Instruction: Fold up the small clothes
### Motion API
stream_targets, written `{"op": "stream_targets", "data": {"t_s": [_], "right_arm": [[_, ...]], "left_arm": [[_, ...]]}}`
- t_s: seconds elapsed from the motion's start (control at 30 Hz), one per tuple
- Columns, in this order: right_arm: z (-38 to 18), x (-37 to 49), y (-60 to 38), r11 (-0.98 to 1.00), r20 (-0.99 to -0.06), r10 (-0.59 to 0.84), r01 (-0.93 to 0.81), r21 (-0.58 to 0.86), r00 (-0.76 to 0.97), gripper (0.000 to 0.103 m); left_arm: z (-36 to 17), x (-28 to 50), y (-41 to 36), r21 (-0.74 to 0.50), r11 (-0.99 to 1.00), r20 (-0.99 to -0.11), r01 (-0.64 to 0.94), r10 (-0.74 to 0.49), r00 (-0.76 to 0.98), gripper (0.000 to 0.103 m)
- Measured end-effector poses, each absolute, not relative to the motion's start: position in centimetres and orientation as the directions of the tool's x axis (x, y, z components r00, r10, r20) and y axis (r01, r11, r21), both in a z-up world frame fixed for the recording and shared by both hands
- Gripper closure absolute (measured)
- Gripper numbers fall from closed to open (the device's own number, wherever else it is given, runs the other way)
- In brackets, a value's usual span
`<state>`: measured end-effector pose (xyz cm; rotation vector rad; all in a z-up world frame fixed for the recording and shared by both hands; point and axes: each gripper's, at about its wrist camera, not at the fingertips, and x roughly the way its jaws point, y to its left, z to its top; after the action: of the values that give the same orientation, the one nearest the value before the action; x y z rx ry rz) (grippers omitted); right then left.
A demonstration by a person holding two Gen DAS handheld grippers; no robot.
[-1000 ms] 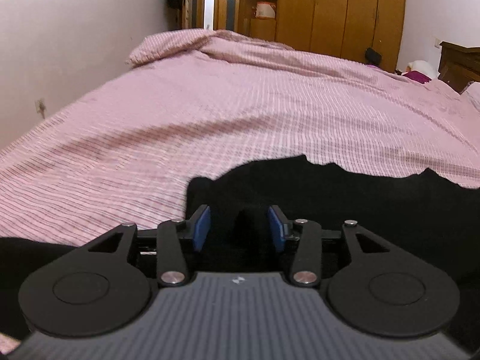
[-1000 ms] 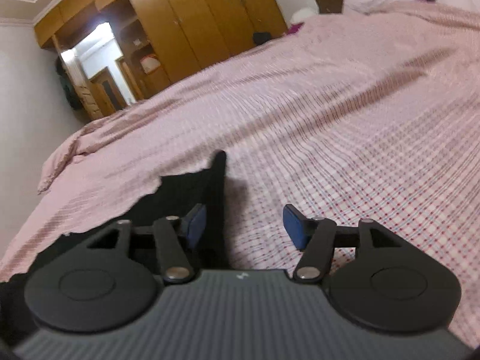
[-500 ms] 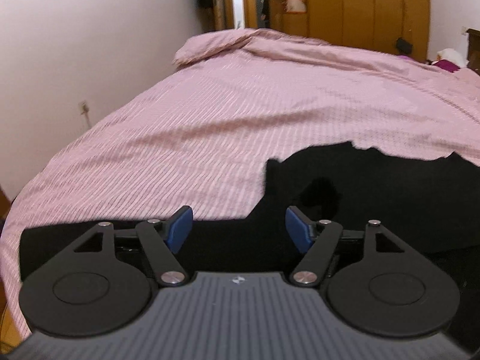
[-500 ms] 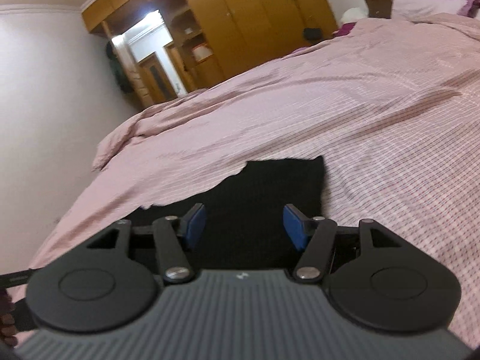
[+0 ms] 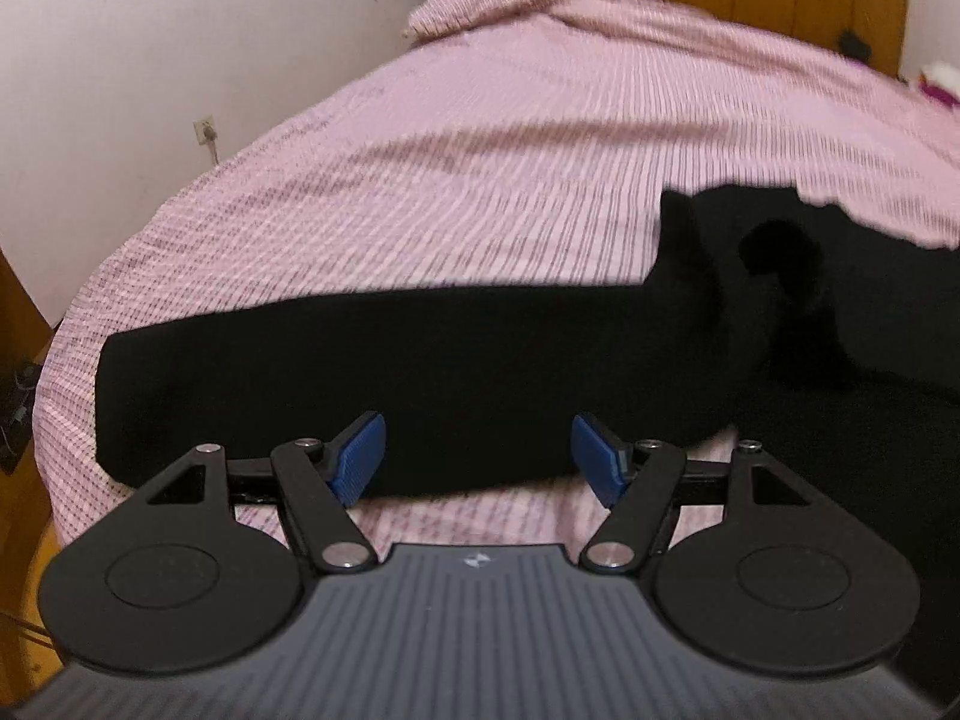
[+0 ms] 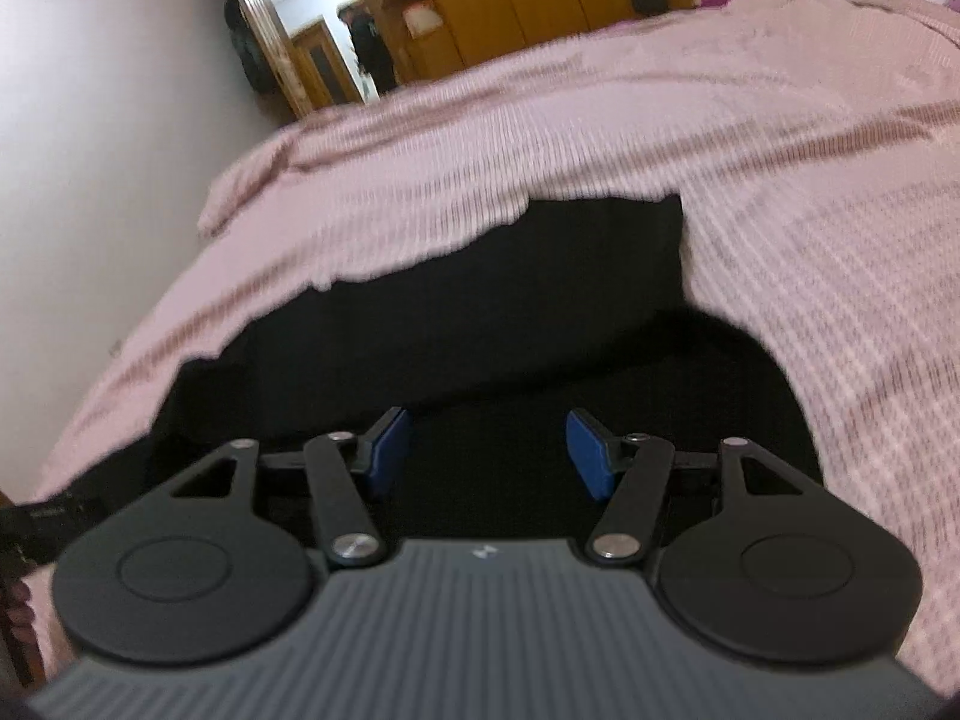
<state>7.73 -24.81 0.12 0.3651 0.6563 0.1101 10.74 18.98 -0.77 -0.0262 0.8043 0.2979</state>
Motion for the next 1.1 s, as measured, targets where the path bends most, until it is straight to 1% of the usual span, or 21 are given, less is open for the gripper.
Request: {"op": "stream_targets", "data": {"t_s": [0.03,0.07,0.2,0.33,0.37,0.43,0.53,0.63,0.67,0.7,0.77,0.83,0.93,1.1], "right_arm": [[-0.3,7.7,-24.5,0.935,-0.596,0.206,0.023,0.353,0.776,0.037],[-0.8,7.7,-24.1,0.942,-0.620,0.194,0.031,0.333,0.760,0.035],[-2.3,8.2,-23.0,0.955,-0.692,0.152,0.075,0.286,0.706,0.035],[-3.2,8.5,-22.1,0.957,-0.721,0.141,0.094,0.276,0.678,0.034],[-3.3,8.5,-21.9,0.960,-0.725,0.129,0.097,0.263,0.677,0.034],[-3.6,8.5,-21.5,0.964,-0.727,0.116,0.099,0.246,0.676,0.033],[-3.9,8.5,-21.6,0.962,-0.725,0.117,0.105,0.254,0.679,0.028],[-4.1,8.4,-21.5,0.960,-0.719,0.117,0.107,0.258,0.685,0.024],[-4.1,8.4,-21.4,0.962,-0.717,0.115,0.104,0.254,0.687,0.024],[-4.2,8.3,-21.2,0.964,-0.714,0.112,0.099,0.246,0.691,0.024],[-4.5,8.0,-21.0,0.968,-0.704,0.110,0.085,0.236,0.701,0.022],[-4.6,8.0,-20.8,0.969,-0.695,0.118,0.071,0.237,0.710,0.017],[-4.8,8.0,-20.8,0.969,-0.687,0.120,0.065,0.238,0.716,0.014],[-5.0,7.9,-20.6,0.970,-0.680,0.122,0.058,0.235,0.723,0.013]], "left_arm": [[-1.0,10.6,19.2,0.087,0.961,-0.721,-0.261,0.242,0.650,0.029],[-1.2,10.4,19.4,0.077,0.964,-0.728,-0.255,0.229,0.646,0.029],[-2.0,9.9,19.9,0.036,0.974,-0.747,-0.222,0.174,0.641,0.029],[-2.9,9.8,19.4,0.075,0.980,-0.748,-0.186,0.179,0.639,0.028],[-3.0,9.7,19.2,0.091,0.981,-0.743,-0.173,0.183,0.643,0.026],[-3.2,9.6,18.7,0.125,0.981,-0.731,-0.147,0.191,0.655,0.023],[-3.7,9.7,18.3,0.170,0.976,-0.716,-0.136,0.217,0.663,0.019],[-4.3,10.1,18.8,0.204,0.961,-0.704,-0.186,0.276,0.654,0.012],[-4.5,10.2,19.1,0.211,0.955,-0.695,-0.211,0.298,0.654,0.009],[-4.6,10.4,19.5,0.215,0.949,-0.685,-0.231,0.315,0.656,0.007],[-4.8,10.9,20.3,0.209,0.944,-0.679,-0.254,0.327,0.658,0.007],[-4.7,11.5,20.8,0.210,0.945,-0.674,-0.251,0.326,0.663,0.007],[-4.9,12.4,21.2,0.236,0.941,-0.656,-0.243,0.338,0.674,0.004],[-5.2,14.0,22.7,0.216,0.941,-0.635,-0.259,0.337,0.695,0.002]]}}
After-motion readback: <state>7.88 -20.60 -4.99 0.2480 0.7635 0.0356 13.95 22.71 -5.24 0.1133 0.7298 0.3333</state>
